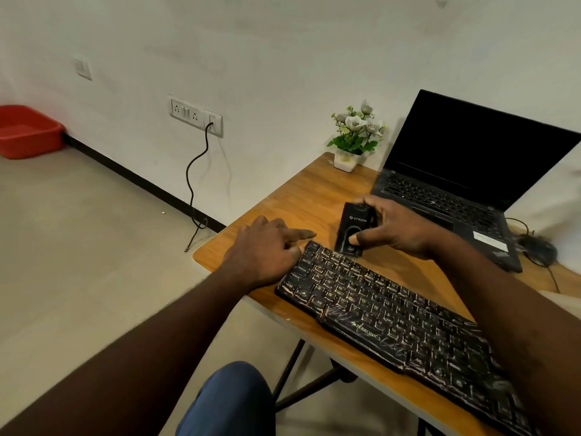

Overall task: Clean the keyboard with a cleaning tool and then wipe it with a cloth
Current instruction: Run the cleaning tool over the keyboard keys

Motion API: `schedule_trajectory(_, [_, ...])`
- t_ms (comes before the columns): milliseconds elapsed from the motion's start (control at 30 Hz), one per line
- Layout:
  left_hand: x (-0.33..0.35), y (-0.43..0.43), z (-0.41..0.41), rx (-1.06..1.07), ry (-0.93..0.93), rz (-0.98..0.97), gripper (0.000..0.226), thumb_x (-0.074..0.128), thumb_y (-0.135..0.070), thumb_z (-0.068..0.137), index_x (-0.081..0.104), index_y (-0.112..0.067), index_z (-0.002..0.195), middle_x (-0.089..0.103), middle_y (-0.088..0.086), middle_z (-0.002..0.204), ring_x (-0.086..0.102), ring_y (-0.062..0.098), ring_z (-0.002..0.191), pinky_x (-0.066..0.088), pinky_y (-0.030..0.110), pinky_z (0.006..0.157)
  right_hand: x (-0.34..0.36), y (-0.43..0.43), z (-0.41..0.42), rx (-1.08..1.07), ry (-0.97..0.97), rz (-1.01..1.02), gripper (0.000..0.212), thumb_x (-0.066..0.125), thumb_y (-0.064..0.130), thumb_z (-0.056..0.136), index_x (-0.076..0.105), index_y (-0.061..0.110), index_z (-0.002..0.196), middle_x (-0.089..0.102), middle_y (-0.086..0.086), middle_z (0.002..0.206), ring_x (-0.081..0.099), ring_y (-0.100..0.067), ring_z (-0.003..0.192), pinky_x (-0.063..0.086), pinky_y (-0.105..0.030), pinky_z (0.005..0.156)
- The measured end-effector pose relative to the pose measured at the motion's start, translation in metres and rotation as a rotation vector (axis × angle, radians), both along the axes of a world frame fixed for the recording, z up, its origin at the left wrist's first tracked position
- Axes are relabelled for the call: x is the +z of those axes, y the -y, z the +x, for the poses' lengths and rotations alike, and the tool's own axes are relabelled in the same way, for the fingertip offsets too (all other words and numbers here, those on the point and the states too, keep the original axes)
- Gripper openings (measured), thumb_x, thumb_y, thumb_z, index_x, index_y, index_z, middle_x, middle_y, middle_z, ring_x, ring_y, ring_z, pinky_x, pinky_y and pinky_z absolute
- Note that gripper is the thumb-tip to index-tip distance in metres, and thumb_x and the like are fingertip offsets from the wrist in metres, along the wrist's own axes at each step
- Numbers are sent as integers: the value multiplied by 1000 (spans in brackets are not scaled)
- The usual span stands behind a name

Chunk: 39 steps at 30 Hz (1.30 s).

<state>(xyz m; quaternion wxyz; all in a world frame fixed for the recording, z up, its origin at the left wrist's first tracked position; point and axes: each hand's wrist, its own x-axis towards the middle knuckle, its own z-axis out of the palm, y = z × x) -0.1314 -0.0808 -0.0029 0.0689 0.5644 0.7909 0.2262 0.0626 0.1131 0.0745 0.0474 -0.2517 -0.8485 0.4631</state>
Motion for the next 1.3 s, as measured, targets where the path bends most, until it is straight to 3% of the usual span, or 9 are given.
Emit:
schedule_trajectory(200, [1,-2,1,-16,-32,-41,44,39,-47,104,47,-53,146,53,-4,131,38,15,117,35,47,104,-8,26,-30,-67,-115,88,54,81,2,81,56,19,126,69,-8,115,72,-23,105,63,-40,89])
schedule_trajectory(400, [1,-3,-1,-12,-41,-34,43,39,-49,104,47,-53,146,53,-4,133,38,16,119,34,48,105,-6,11,-3,-52,-37,85,52,80,5,83,55,18,127,68,-12,117,72,-26,104,61,-48,91])
schedule_trajectory(667, [-1,-4,-1,-37,-32,-23,45,39,-44,103,45,-58,146,52,-6,132,33,11,113,34,46,103,-5,22,4,-129,-81,-14,58,79,0,83,53,15,132,67,-12,118,71,-26,105,63,-35,83])
schedule_trajectory(800, [0,-3,2,-25,-32,-17,43,41,-45,105,48,-50,147,53,-5,133,38,16,120,33,46,103,-14,41,-25,-189,-178,15,54,79,0,83,53,16,128,66,-11,116,71,-26,104,64,-40,83])
schedule_trajectory(1100, [-2,-4,1,-25,-49,8,41,41,-46,104,51,-52,144,54,-4,130,39,16,118,34,45,101,0,9,38,-210,20,-155,58,76,-2,83,51,11,133,64,-21,122,75,-32,99,63,-36,78])
schedule_trajectory(1300, [0,-2,2,-32,-57,-8,42,40,-46,105,49,-51,146,54,-3,133,40,18,120,34,46,102,-5,30,-5,-244,-65,-174,50,76,-3,84,52,7,127,65,-21,119,73,-34,100,64,-41,79])
